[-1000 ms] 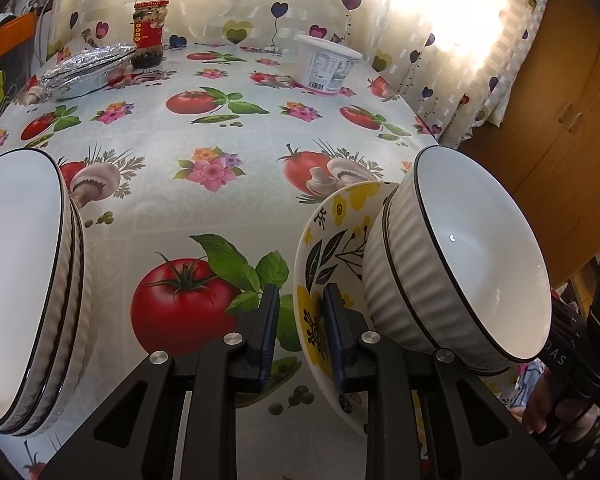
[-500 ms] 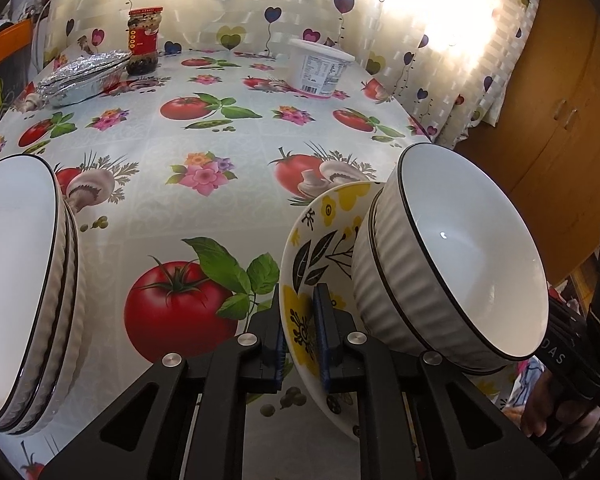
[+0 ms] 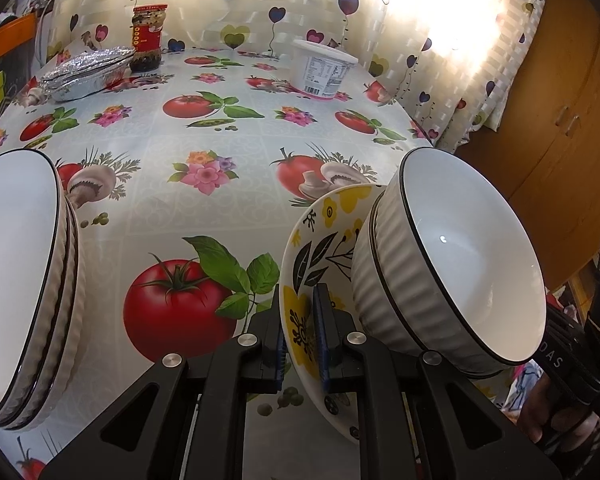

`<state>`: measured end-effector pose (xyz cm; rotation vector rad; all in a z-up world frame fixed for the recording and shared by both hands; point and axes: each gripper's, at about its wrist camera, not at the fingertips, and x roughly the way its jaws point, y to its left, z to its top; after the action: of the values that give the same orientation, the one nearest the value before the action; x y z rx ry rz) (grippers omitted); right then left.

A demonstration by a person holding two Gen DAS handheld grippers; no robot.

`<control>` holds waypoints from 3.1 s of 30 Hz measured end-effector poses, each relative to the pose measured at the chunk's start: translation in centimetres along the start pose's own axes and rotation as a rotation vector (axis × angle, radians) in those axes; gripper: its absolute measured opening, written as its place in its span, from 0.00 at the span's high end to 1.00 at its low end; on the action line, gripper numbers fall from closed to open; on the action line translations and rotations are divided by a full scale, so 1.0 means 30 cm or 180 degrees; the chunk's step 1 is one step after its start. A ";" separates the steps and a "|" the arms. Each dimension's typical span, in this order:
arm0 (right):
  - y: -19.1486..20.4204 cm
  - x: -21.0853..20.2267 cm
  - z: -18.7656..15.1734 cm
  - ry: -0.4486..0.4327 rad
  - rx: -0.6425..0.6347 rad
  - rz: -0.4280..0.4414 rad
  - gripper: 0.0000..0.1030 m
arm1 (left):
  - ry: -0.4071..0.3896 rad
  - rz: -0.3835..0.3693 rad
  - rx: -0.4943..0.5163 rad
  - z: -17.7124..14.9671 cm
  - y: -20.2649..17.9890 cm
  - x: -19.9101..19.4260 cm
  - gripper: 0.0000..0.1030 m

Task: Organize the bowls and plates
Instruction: 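Lift the floral plate with its bowls using both tools, then carry the floral plate with both tools over the white plate stack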

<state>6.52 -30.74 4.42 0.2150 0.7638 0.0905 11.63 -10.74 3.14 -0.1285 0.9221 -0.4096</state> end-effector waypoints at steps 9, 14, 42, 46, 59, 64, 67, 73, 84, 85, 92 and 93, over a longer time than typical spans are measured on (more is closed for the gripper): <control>0.011 -0.002 0.002 0.0046 0.0059 -0.0013 0.88 | -0.0036 -0.0011 -0.0003 0.002 0.002 -0.021 0.88; 0.028 -0.006 0.008 0.0023 0.0041 0.0025 0.88 | -0.0045 0.0002 -0.0061 0.001 0.021 -0.026 0.88; 0.215 0.000 0.176 -0.0084 -0.0268 0.0303 0.88 | -0.0419 0.0165 -0.0283 0.100 0.141 -0.203 0.88; 0.266 0.014 0.210 -0.0081 -0.0321 0.0403 0.88 | -0.0489 0.0253 -0.0351 0.114 0.187 -0.243 0.88; 0.456 0.101 0.274 0.0028 -0.0548 0.0727 0.88 | -0.0689 0.0499 -0.0641 0.129 0.355 -0.341 0.88; 0.524 0.132 0.289 0.0071 -0.0622 0.0834 0.88 | -0.0743 0.0581 -0.0750 0.127 0.417 -0.373 0.88; 0.561 0.151 0.295 0.0098 -0.0662 0.0890 0.88 | -0.0755 0.0625 -0.0796 0.120 0.445 -0.385 0.88; 0.628 0.185 0.296 0.0157 -0.0740 0.0986 0.88 | -0.0784 0.0705 -0.0913 0.105 0.506 -0.410 0.88; 0.721 0.229 0.277 0.0242 -0.0867 0.1104 0.88 | -0.0802 0.0808 -0.1087 0.059 0.595 -0.439 0.88; 0.729 0.234 0.275 0.0253 -0.0880 0.1113 0.88 | -0.0801 0.0812 -0.1096 0.056 0.602 -0.439 0.88; 0.775 0.265 0.255 0.0321 -0.0934 0.1166 0.88 | -0.0780 0.0867 -0.1164 0.028 0.652 -0.446 0.88; 0.778 0.268 0.253 0.0325 -0.0941 0.1170 0.88 | -0.0773 0.0870 -0.1177 0.026 0.658 -0.446 0.88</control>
<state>17.52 -7.93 9.58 0.0669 0.7955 0.5625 10.81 12.60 8.06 -0.3773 0.7541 0.0341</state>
